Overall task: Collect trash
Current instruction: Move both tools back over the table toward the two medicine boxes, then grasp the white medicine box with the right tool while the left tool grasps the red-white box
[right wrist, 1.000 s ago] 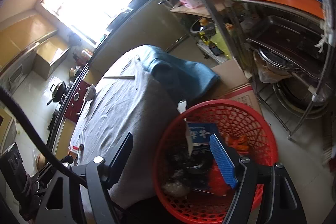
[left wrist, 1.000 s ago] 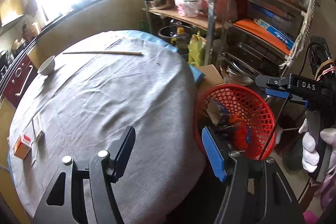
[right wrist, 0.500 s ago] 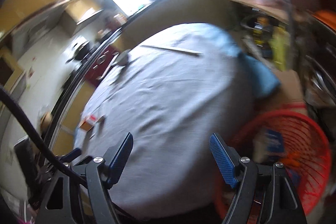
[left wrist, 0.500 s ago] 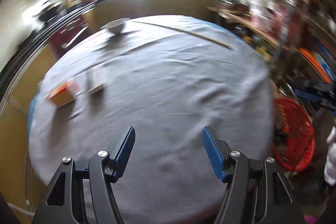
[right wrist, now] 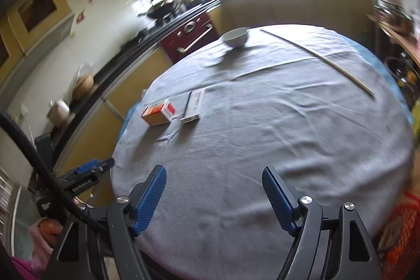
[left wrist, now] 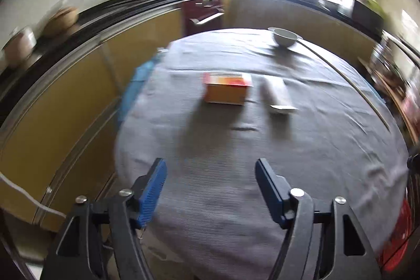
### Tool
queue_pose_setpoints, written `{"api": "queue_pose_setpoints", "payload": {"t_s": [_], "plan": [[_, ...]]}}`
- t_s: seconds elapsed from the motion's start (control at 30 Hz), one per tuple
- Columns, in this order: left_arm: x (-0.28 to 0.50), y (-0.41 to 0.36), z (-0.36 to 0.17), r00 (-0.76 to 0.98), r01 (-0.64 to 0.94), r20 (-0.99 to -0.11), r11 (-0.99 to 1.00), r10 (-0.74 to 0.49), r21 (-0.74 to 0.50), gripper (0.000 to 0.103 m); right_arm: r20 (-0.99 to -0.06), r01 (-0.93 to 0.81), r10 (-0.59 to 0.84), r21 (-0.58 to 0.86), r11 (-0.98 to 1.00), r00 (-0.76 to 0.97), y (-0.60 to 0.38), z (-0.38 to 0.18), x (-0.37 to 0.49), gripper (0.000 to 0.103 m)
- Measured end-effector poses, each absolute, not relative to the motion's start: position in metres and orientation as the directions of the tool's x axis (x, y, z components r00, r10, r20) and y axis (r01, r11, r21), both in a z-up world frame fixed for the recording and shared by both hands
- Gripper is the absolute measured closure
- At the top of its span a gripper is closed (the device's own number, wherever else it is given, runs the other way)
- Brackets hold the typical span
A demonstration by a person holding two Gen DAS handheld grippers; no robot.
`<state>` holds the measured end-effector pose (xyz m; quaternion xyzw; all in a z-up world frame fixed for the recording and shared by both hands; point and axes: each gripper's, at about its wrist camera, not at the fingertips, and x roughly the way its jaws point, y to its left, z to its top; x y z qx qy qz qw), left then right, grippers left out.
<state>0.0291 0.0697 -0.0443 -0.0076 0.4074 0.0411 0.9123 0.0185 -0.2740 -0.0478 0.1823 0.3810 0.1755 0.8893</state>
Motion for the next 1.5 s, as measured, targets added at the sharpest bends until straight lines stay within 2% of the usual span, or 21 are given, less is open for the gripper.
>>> {"api": "queue_pose_setpoints", "payload": {"t_s": [0.13, 0.43, 0.8, 0.97, 1.03, 1.07, 1.13, 1.33, 1.5], "plan": [[0.035, 0.098, -0.048, 0.652, -0.149, -0.752, 0.989, 0.096, -0.004, 0.028, -0.642, -0.213, 0.470, 0.438, 0.873, 0.606, -0.241, -0.051, 0.057, 0.025], [0.066, 0.122, -0.053, 0.631, -0.176, -0.769, 0.984, 0.104, -0.012, 0.028, -0.691, -0.215, 0.479, 0.437, 0.873, 0.541, -0.172, -0.070, 0.169, 0.025], [0.118, 0.148, -0.034, 0.673, -0.127, -0.728, 0.990, 0.129, 0.058, 0.026, -0.771, -0.173, 0.410, 0.376, 0.911, 0.488, -0.114, -0.112, 0.264, 0.025], [0.149, 0.145, -0.035, 0.688, 0.004, -0.724, 0.998, 0.041, 0.061, 0.026, -0.807, -0.188, 0.330, 0.272, 0.944, 0.489, -0.091, -0.123, 0.276, 0.026], [0.164, 0.142, -0.036, 0.684, 0.072, -0.730, 0.996, -0.009, 0.054, 0.026, -0.811, -0.208, 0.306, 0.231, 0.950, 0.498, -0.085, -0.124, 0.275, 0.035], [0.171, 0.139, -0.037, 0.681, 0.111, -0.732, 0.992, -0.036, 0.054, 0.026, -0.811, -0.225, 0.296, 0.207, 0.952, 0.505, -0.083, -0.124, 0.273, 0.045], [0.185, 0.133, -0.041, 0.656, 0.196, -0.749, 0.979, -0.092, 0.052, 0.025, -0.810, -0.252, 0.284, 0.175, 0.952, 0.513, -0.083, -0.125, 0.269, 0.054], [0.222, 0.099, -0.053, 0.551, 0.441, -0.796, 0.897, -0.248, 0.026, 0.025, -0.810, -0.288, 0.325, 0.202, 0.936, 0.488, -0.108, -0.129, 0.248, 0.054], [0.236, 0.069, -0.067, 0.503, 0.610, -0.817, 0.785, -0.280, 0.107, 0.025, -0.807, -0.275, 0.370, 0.266, 0.924, 0.461, -0.137, -0.131, 0.216, 0.054]]}}
